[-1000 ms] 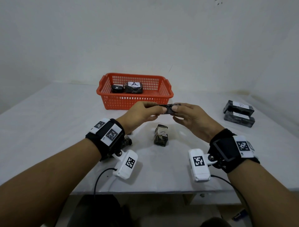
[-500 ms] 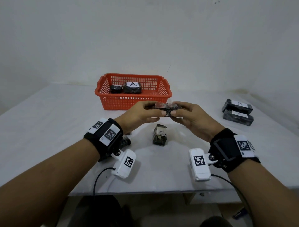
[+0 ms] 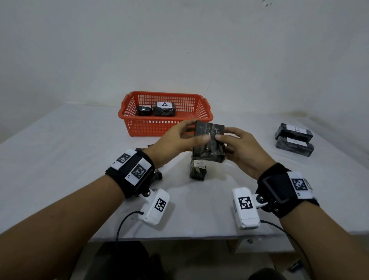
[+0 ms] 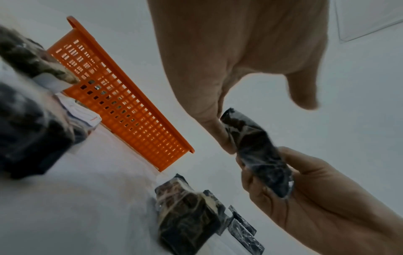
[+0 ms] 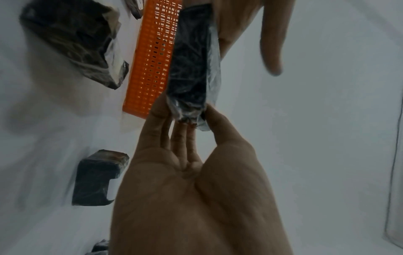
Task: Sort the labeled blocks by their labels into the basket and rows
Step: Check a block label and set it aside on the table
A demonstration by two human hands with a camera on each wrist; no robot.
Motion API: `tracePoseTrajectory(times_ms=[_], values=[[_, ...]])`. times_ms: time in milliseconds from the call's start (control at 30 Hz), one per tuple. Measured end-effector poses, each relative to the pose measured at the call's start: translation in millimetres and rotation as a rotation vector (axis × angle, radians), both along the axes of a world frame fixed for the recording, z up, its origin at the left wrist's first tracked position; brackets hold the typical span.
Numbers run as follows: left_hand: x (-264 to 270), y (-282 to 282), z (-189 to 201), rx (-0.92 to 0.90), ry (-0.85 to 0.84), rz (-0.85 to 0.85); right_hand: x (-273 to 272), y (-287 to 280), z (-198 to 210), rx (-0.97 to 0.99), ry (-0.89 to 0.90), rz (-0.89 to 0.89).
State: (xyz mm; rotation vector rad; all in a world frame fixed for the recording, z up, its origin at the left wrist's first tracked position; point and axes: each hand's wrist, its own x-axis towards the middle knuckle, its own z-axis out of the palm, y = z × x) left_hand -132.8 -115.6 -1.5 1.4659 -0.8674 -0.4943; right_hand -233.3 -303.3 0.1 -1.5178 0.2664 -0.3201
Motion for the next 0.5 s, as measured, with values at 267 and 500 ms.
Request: tracePoseTrajectory(times_ms=[267, 500], values=[[3, -2, -4, -0.092, -0.186, 0.210, -9, 1, 9, -0.045, -0.004, 0.078], [3, -1, -1, -0.125, -0.275, 0.132, -9, 2, 12, 0.051, 0.040, 0.168]])
